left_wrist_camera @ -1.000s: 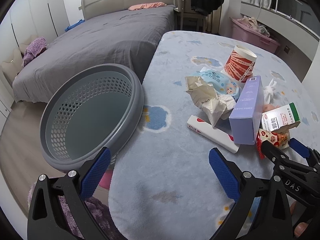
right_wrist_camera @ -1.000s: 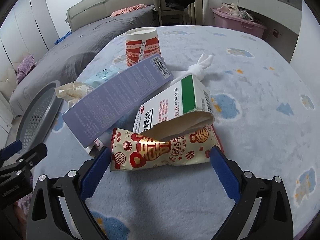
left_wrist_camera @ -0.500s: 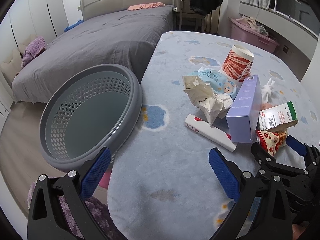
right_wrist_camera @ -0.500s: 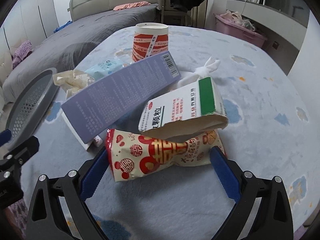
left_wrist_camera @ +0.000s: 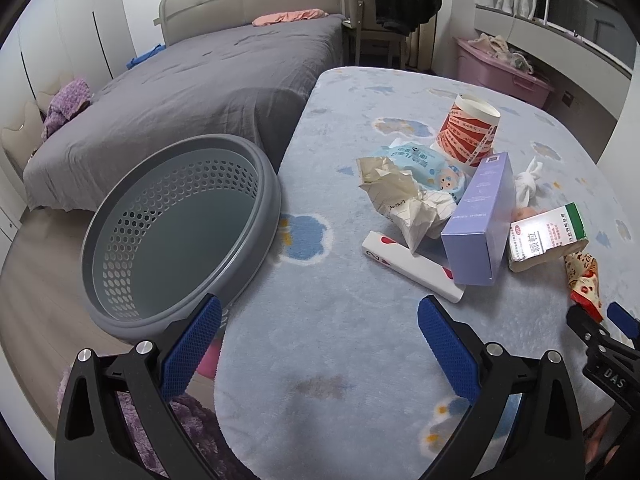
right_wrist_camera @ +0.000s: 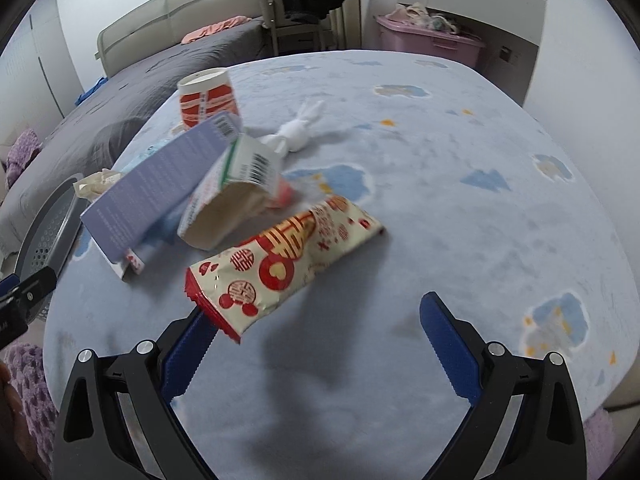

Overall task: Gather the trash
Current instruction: 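Reach the right gripper to the red-white snack wrapper and grasp it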

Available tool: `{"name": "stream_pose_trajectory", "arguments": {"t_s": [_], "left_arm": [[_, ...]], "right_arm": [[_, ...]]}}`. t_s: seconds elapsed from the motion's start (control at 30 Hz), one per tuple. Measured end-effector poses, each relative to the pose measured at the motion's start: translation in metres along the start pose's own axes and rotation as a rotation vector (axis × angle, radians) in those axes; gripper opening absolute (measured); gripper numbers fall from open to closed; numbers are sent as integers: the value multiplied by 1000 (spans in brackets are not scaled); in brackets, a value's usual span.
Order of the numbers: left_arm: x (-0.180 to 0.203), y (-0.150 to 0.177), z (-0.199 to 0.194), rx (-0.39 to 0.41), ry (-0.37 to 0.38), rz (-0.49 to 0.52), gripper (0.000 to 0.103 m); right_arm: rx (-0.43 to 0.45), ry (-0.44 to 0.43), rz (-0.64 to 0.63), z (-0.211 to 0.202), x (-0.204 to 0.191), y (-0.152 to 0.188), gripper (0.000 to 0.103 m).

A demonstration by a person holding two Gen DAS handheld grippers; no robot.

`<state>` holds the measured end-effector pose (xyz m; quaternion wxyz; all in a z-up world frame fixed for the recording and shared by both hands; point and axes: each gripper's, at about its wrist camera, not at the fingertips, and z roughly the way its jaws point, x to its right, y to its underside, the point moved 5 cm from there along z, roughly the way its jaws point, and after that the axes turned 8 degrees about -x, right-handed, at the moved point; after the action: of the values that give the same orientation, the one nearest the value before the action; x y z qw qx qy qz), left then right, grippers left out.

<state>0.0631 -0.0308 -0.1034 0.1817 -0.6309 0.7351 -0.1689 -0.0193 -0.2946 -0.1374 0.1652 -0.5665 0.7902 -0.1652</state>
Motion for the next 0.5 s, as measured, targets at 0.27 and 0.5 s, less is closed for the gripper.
{"name": "stream_pose_trajectory", "arguments": {"t_s": [0.27, 0.5], "left_arm": [[6, 1, -3, 2, 2, 15, 97], [9, 3, -8, 12, 4, 25, 97]], "right_arm": [[-25, -34, 23, -16, 14, 25, 94], [-27, -99, 29, -32, 6, 32, 94]]}}
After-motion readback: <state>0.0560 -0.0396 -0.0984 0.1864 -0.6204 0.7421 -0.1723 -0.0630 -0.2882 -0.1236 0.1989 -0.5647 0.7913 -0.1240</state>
